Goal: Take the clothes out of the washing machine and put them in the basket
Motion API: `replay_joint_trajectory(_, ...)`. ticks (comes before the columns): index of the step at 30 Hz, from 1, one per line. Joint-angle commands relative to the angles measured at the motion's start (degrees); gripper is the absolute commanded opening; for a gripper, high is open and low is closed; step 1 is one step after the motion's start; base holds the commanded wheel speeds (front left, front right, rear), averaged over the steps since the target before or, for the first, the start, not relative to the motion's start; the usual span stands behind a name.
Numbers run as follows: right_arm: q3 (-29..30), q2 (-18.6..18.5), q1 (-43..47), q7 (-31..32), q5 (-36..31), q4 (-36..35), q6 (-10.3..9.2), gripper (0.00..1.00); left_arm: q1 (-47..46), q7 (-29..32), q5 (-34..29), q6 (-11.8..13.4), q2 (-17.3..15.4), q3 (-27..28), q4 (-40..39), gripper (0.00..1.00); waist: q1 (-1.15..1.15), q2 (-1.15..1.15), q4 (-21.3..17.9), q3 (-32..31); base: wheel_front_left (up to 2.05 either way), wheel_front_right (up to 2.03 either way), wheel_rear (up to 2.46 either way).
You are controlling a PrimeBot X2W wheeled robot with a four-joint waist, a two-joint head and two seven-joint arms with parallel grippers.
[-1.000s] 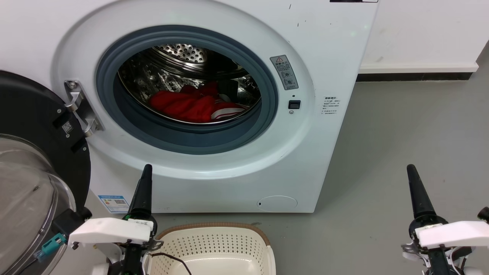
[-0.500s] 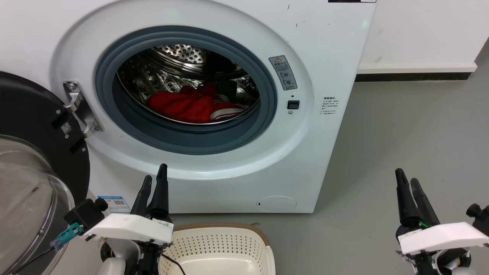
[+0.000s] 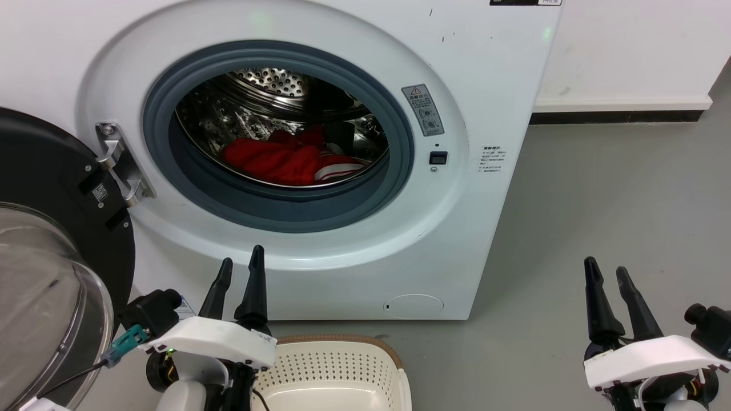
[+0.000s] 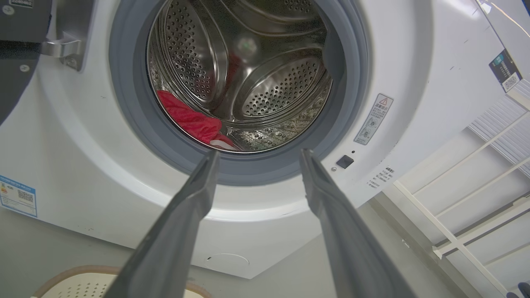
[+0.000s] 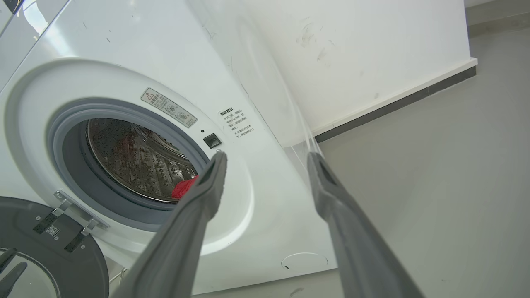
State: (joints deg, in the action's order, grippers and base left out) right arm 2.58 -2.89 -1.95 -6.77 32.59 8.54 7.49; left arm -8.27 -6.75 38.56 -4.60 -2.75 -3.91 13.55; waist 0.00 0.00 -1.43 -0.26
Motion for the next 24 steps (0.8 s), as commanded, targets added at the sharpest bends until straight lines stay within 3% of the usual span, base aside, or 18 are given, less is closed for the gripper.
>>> replay_joint_trajectory(1,-0.10,-0.03,0.22,-0.50,-1.84,-0.44,0.01,1.00,-1.26,-0.52,-1.54,0.28,-0.15,-0.31,-0.27,1.00,0.00,0.00,-0.01,-0.03,0.00,0.00,0.00)
replay_joint_trajectory(24,-0.97,0.00,1.20,-3.00,-19.03,-0.39,0.01,1.00,-0.69,-4.15,-15.31,2.21,-0.16,-1.37,1.77,1.00,0.00,0.00,0.01,-0.54,0.00,0.00,0.00)
